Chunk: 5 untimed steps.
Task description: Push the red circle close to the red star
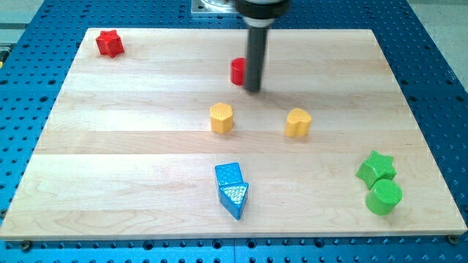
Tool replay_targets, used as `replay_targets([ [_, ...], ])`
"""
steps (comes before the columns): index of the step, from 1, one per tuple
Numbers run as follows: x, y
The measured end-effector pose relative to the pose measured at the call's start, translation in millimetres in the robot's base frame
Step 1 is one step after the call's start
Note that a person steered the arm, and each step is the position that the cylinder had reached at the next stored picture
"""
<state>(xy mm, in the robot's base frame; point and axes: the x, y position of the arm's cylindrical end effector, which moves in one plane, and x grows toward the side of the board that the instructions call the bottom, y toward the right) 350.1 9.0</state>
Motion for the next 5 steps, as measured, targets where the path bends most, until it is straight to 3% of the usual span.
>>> replay_targets([
  [1, -30.2, -28.1],
  [5, -29.3, -14.4],
])
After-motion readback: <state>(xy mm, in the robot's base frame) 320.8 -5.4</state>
